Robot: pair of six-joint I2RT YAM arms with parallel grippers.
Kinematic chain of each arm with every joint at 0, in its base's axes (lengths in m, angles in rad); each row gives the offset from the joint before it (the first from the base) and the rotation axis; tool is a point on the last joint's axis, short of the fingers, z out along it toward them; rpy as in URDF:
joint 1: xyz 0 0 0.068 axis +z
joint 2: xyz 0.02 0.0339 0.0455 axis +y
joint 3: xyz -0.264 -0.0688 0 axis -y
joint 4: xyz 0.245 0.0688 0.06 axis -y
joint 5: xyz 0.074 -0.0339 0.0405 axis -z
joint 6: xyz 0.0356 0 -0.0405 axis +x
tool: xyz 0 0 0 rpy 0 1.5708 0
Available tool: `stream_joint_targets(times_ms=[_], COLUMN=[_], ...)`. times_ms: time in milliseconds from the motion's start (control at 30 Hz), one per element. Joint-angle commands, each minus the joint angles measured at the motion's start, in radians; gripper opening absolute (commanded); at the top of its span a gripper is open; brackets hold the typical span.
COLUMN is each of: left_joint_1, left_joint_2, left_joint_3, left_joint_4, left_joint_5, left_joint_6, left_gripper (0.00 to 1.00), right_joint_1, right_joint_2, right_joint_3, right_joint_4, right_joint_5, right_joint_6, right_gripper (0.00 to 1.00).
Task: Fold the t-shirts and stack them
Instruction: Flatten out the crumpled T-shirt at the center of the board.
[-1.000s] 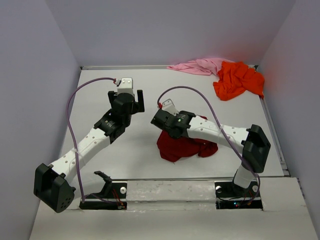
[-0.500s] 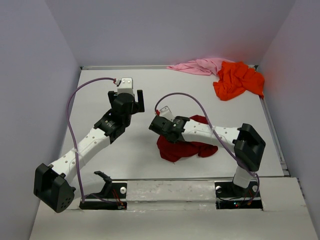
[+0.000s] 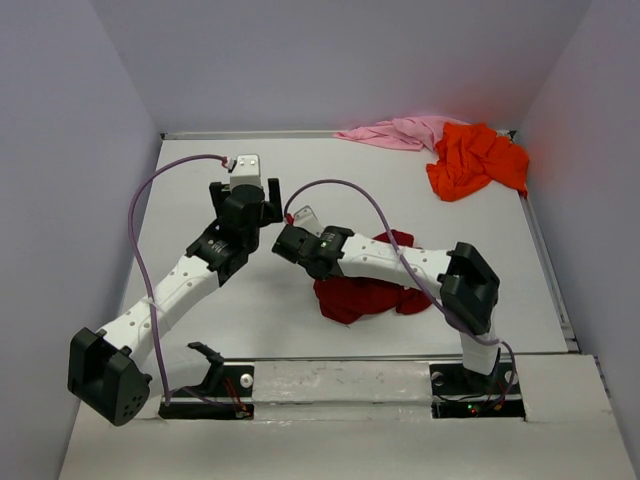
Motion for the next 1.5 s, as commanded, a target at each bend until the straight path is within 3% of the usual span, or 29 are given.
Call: stream_joint_targets(times_ms=[0, 433, 467, 500, 600, 700, 1000, 1233, 1467], left_joint_1=[-0.013, -0.013, -0.013, -0.013, -0.013, -0.013, -0.013, -0.013, -0.013], left_joint_2=[-0.022, -0.108, -0.114, -0.117, -0.114, -0.099, -0.094, -0.09, -0.094], left_joint_3=[0.02, -0.003, -0.006, -0.009, -0.008, -0.002, 0.002, 0.002, 0.0], left_joint_4=[0.023, 0.026, 0.029, 0.035, 0.035, 0.027, 0.024, 0.023, 0.023], left_joint_5=[-0.011, -0.212, -0.217, -0.218, -0.215, -0.203, -0.184, -0.18, -0.177], left_joint_6=[-0.008, -0.042, -0.042, -0.042, -0.037, -0.036, -0.036, -0.034, -0.037], left_gripper=[0.99, 0.99, 0.99, 0.99, 0.99, 0.99, 0.99, 0.99, 0.99], right_joint_1=[0.021, 0.05, 0.05, 0.05, 0.05, 0.05, 0.05, 0.05, 0.05], right_joint_2=[0.045, 0.198, 0.2, 0.201, 0.198, 0.198, 0.243, 0.267, 0.272], right_joint_3=[0.103, 0.182, 0.183, 0.185, 0.188, 0.192, 0.215, 0.222, 0.209], right_joint_4=[0.033, 0.05, 0.048, 0.048, 0.047, 0.039, 0.03, 0.013, 0.011], right_joint_5=[-0.008, 0.013, 0.015, 0.015, 0.019, 0.027, 0.058, 0.226, 0.286], right_joint_6=[-0.038, -0.041, -0.043, -0.044, -0.051, -0.052, -0.072, -0.112, -0.115], right_gripper=[0.0, 0.0, 0.05, 0.23, 0.44, 0.52, 0.53, 0.54, 0.51])
